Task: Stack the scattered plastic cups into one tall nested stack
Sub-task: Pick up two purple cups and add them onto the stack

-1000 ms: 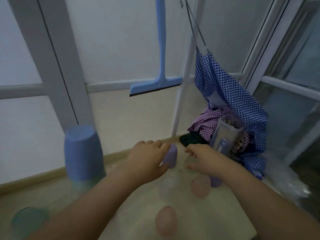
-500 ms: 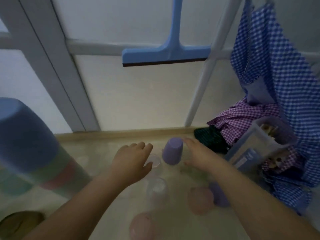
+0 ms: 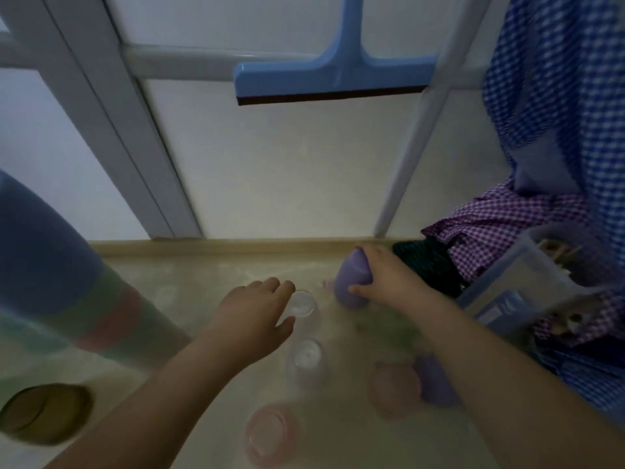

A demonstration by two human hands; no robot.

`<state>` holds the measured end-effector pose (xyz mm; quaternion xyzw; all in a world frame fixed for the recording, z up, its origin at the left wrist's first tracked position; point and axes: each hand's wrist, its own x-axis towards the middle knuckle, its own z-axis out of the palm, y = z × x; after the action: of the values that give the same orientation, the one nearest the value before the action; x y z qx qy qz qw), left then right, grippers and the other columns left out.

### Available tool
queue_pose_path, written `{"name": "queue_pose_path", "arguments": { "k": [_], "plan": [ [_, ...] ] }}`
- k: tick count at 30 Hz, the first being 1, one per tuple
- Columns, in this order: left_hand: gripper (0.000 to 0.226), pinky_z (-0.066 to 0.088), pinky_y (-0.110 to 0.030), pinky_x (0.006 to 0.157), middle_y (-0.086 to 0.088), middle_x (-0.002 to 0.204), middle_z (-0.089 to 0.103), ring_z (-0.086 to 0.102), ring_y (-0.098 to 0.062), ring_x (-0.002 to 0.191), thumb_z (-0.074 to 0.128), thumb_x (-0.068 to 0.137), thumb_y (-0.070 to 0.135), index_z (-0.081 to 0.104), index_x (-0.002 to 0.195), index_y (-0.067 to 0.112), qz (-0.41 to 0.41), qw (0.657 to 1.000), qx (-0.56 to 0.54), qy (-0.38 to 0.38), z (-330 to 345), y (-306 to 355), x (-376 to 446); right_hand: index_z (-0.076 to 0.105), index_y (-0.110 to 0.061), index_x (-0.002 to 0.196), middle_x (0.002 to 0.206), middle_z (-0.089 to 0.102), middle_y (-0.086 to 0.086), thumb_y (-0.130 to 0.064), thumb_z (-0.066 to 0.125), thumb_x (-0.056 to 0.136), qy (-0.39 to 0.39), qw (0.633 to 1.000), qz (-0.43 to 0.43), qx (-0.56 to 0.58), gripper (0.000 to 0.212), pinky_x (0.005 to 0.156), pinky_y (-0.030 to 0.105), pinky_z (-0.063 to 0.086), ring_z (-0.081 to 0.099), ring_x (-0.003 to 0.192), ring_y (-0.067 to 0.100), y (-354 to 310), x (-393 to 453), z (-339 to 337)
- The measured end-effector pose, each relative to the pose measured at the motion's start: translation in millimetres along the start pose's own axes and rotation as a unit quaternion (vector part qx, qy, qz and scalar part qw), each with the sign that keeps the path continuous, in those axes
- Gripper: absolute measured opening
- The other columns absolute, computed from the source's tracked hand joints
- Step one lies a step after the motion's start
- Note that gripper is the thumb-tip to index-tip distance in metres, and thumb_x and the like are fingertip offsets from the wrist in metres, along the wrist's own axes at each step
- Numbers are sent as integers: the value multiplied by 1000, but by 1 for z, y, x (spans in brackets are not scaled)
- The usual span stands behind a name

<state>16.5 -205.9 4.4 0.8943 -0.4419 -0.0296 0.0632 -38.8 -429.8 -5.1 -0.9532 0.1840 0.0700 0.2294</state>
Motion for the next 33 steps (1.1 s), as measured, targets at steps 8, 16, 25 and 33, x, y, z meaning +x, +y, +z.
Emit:
{"name": "queue_pose_path", "arguments": {
  "k": [8, 16, 25, 33],
  "plan": [
    [42, 48, -36, 80, -3, 117, 57, 56, -25, 105, 45, 89, 42, 40, 125, 20, 152, 988, -13, -6, -6, 69, 30, 30, -22, 136, 136, 45, 9, -32, 74, 73, 80, 995, 48, -18, 78, 90, 35, 43, 48, 119, 27, 20, -100, -67],
    [43, 48, -38, 77, -6, 120, 55, 56, -28, 107, 49, 87, 41, 41, 122, 18, 255, 965, -14, -57, 17, 140, 39, 39, -24, 124, 124, 52, 7, -34, 77, 65, 135, 972, 190, -28, 71, 88, 40, 47, 51, 112, 26, 62, -206, -71],
    [60, 45, -43, 85, -10, 124, 47, 49, -32, 113, 60, 79, 38, 35, 129, 15, 282, 953, -6, -106, 55, 204, 57, 37, -29, 129, 128, 51, 3, -36, 78, 67, 155, 947, 278, 30, 75, 83, 28, 41, 51, 111, 22, 97, -281, -40],
    [71, 44, -37, 72, -16, 118, 51, 56, -36, 103, 64, 76, 37, 28, 132, 13, 239, 955, -7, -176, 80, 213, 67, 39, -34, 120, 119, 54, -1, -35, 76, 65, 136, 955, 256, 54, 66, 87, 36, 48, 53, 106, 19, 103, -282, -27]
  ]
}}
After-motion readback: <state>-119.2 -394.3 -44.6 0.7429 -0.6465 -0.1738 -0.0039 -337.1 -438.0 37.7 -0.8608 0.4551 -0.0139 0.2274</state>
